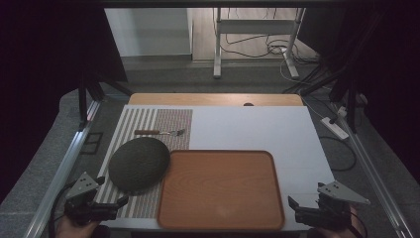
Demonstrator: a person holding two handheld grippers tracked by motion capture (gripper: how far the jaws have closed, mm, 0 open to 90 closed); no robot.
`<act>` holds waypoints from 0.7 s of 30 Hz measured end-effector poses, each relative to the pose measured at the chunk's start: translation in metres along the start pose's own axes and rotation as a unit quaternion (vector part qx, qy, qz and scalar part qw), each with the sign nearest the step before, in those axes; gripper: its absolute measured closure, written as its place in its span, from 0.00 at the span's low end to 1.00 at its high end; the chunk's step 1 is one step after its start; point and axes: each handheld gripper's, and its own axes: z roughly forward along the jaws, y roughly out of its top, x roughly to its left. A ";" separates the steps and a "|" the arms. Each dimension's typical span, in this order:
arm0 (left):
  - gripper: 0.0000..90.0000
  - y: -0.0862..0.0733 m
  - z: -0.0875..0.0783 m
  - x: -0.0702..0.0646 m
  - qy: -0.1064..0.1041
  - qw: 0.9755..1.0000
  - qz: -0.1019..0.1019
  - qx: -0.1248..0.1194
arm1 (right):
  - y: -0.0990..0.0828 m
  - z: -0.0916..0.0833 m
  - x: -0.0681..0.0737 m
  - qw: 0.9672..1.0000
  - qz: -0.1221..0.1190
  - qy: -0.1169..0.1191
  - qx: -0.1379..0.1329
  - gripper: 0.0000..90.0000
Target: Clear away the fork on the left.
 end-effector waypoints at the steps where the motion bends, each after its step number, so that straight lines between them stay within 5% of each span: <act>1: 0.00 0.000 0.000 0.000 0.000 1.000 -0.001 0.000 | 0.000 0.000 0.000 1.000 0.000 0.002 0.000 0.00; 21: 0.00 0.001 0.002 0.002 -0.011 1.000 -0.007 0.006 | -0.001 0.000 -0.001 1.000 0.002 0.008 0.002 0.00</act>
